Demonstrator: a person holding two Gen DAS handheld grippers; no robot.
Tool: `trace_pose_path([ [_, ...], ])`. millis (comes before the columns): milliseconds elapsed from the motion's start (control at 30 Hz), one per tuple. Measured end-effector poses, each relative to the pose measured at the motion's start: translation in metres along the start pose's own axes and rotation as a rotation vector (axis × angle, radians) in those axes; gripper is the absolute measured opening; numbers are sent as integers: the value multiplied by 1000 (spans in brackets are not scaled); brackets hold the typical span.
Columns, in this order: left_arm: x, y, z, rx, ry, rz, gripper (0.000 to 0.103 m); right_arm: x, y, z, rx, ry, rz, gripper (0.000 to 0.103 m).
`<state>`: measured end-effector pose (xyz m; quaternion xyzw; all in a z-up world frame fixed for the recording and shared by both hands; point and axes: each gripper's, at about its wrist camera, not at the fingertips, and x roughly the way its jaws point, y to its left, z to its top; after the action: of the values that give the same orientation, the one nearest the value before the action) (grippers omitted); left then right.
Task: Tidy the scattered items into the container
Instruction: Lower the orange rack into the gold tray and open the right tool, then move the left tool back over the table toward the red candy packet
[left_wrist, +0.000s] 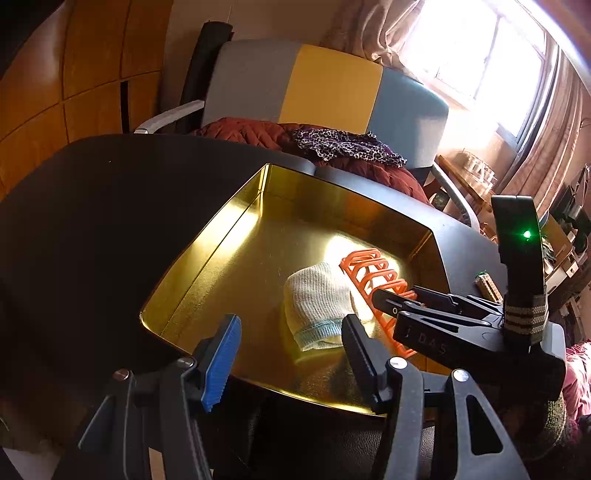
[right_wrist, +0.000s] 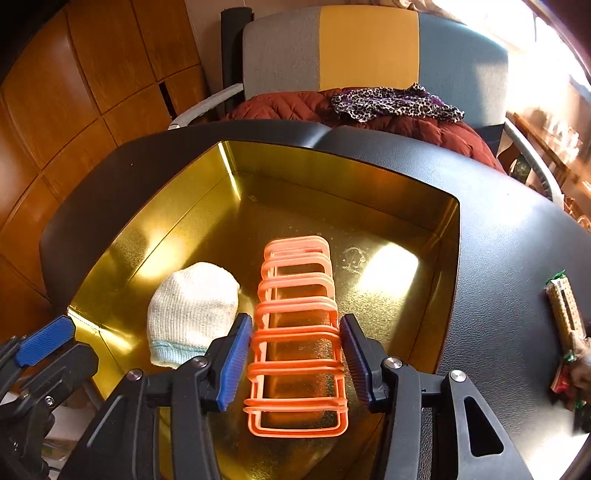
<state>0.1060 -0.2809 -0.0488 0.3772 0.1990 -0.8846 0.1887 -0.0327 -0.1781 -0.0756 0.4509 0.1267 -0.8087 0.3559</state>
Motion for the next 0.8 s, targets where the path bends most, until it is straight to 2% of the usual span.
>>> trace_pose_path([
  [233,-6,-17,-1,46,-6,-9,58,-23,-4,-5,27,-54,16,54],
  [400,-8,-49,-2,126,0,-46,58,-60,-27,-17,84,-138,5,68],
  [500,-8,-75,-5,181,14,-82,58,-82,-54,-33,134,-173,-39,74],
  [567,-7,-98,-7,229,20,-119,58,-95,-77,-47,180,-186,-72,84],
  [600,-7,-109,-9,253,26,-134,58,-102,-88,-55,202,-192,-88,85],
  [633,-6,-120,-11,277,33,-149,58,-108,-100,-62,226,-194,-105,87],
  [700,-4,-142,-14,325,45,-179,58,-118,-125,-78,280,-192,-132,97],
  [800,0,-176,-20,396,65,-218,58,-134,-161,-104,353,-195,-189,103],
])
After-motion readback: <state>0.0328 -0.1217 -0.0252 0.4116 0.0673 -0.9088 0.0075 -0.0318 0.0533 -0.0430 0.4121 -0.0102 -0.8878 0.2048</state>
